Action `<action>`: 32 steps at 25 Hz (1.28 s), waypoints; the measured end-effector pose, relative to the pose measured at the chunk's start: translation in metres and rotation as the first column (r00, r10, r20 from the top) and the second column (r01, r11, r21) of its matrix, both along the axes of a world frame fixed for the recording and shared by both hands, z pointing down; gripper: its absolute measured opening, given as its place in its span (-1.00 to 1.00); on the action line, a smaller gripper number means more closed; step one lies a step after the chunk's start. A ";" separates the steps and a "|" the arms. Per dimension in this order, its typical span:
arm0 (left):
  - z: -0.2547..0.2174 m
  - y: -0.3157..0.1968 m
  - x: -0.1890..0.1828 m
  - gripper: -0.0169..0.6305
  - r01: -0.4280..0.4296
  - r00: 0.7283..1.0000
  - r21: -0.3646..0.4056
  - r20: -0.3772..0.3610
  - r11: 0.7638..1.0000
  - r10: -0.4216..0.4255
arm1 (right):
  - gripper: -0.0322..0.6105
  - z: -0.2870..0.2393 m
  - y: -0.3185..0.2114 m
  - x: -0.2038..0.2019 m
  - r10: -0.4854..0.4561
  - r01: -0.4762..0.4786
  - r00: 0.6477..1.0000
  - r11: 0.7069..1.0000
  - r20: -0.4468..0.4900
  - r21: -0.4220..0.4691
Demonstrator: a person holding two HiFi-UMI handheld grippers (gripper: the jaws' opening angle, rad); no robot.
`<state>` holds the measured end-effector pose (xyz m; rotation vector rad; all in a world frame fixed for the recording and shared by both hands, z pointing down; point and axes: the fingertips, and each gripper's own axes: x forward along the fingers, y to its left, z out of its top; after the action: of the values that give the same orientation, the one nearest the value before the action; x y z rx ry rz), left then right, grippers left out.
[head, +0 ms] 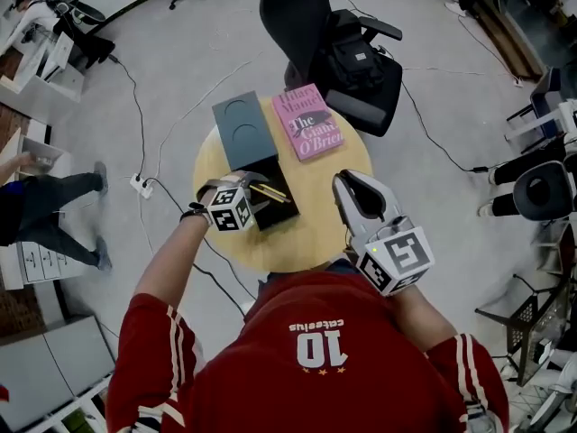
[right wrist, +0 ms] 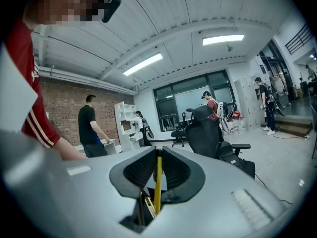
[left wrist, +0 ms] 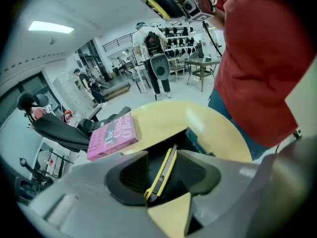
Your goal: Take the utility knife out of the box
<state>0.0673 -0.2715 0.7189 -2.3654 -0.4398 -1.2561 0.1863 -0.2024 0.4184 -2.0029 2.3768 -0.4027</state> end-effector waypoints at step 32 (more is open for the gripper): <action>0.105 0.006 0.000 -0.52 -0.287 0.859 -0.081 0.419 0.954 0.294 | -0.77 0.031 0.020 0.059 0.136 -0.137 0.990 0.988 -0.023 -0.076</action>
<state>0.0669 -0.2656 0.8242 -1.9245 -0.9105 -1.6194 0.2451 -0.1825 0.4498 -2.1947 2.2487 -0.4816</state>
